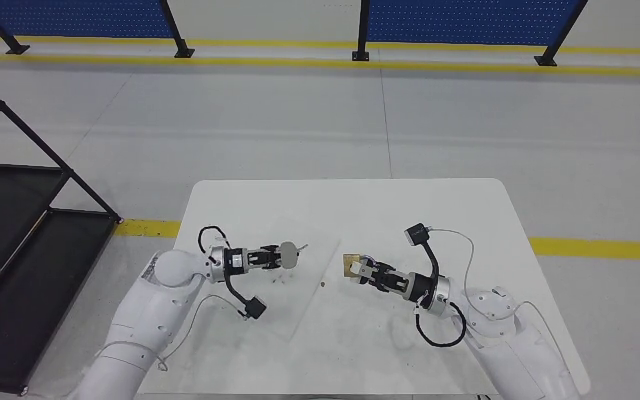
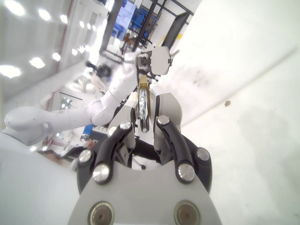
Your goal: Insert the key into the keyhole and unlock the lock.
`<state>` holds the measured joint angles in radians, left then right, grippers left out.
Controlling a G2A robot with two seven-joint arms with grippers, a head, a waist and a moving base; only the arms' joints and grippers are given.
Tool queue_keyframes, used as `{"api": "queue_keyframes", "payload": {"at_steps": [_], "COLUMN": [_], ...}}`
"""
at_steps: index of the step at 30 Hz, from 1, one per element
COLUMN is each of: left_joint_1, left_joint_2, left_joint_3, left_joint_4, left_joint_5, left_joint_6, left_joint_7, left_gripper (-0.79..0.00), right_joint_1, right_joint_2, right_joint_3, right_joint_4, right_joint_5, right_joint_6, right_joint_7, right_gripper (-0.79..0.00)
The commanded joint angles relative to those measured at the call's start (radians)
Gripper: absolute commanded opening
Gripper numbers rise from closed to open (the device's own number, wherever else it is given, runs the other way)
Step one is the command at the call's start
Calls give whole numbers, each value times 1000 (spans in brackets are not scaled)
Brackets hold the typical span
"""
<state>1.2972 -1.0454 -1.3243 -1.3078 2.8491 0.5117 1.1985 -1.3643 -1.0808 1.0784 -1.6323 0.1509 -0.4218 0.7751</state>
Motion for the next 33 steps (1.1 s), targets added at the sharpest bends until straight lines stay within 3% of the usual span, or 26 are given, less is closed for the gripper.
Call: {"api": "queue_keyframes", "payload": {"at_steps": [1, 6, 11, 18, 28, 33], "left_joint_1": [-5, -19, -22, -23, -33, -37], "left_joint_2": [6, 23, 52, 97, 161, 165], "left_joint_3": [-3, 39, 86, 153, 234, 238], "left_joint_4": [6, -34, -78, -127, -168, -170], "left_joint_5": [-4, -64, -139, -196, -251, -245], "left_joint_6": [19, -19, -59, -50, -6, 2], "left_joint_7": [53, 129, 169, 160, 117, 109], "left_gripper": [-785, -785, -785, -785, -785, -785], "right_joint_1": [0, 3, 32, 91, 125, 127], "right_joint_2": [0, 0, 2, 0, -13, -14], "right_joint_3": [0, -8, -20, -43, -75, -77], "right_joint_4": [0, -19, -39, -22, 32, 35], "right_joint_5": [0, -39, -22, 73, 203, 201], "right_joint_6": [0, 19, 62, 166, 201, 195], "right_joint_7": [0, -2, 87, 233, 250, 251], "right_gripper": [-785, -785, -785, -785, -785, -785]}}
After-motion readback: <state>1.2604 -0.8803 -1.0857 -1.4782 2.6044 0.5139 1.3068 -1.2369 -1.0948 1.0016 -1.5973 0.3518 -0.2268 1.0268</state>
